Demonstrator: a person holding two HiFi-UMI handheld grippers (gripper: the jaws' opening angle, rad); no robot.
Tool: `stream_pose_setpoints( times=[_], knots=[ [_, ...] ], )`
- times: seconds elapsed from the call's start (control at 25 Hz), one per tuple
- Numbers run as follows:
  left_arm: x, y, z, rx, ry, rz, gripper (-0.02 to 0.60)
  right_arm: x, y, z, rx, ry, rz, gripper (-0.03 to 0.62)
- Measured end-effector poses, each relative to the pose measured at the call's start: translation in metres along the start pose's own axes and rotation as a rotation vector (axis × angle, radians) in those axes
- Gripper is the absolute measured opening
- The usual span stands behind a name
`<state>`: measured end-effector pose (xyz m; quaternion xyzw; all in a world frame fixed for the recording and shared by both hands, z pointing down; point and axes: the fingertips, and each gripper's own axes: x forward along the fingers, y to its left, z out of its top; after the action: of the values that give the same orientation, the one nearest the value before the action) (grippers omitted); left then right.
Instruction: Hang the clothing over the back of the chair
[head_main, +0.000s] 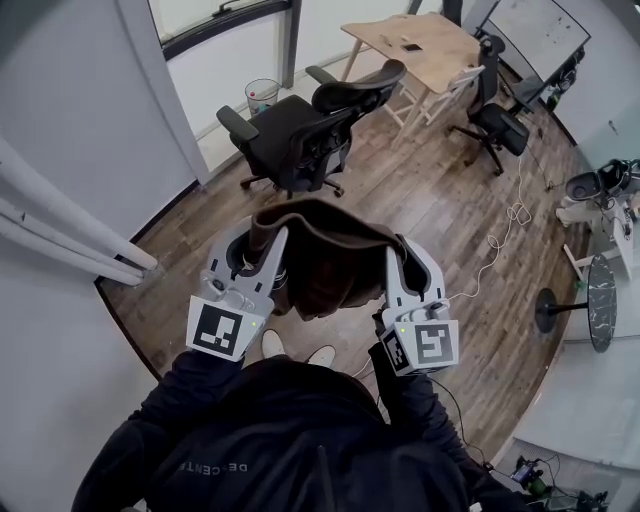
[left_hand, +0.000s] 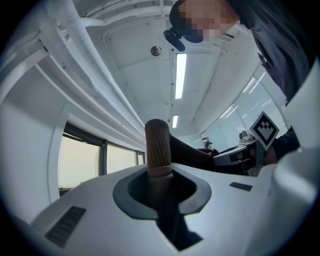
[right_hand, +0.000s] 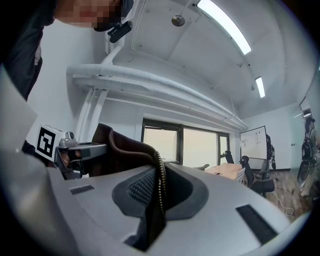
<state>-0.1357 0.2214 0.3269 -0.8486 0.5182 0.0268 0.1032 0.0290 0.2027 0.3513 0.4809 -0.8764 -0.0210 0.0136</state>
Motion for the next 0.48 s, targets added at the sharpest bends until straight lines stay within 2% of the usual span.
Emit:
stream_pose_setpoints(
  times=[0.48],
  knots=[
    [-0.011, 0.018, 0.002, -0.048, -0.03, -0.036, 0.06, 0.001, 0.024, 0.007, -0.035, 0.024, -0.033, 0.041]
  ],
)
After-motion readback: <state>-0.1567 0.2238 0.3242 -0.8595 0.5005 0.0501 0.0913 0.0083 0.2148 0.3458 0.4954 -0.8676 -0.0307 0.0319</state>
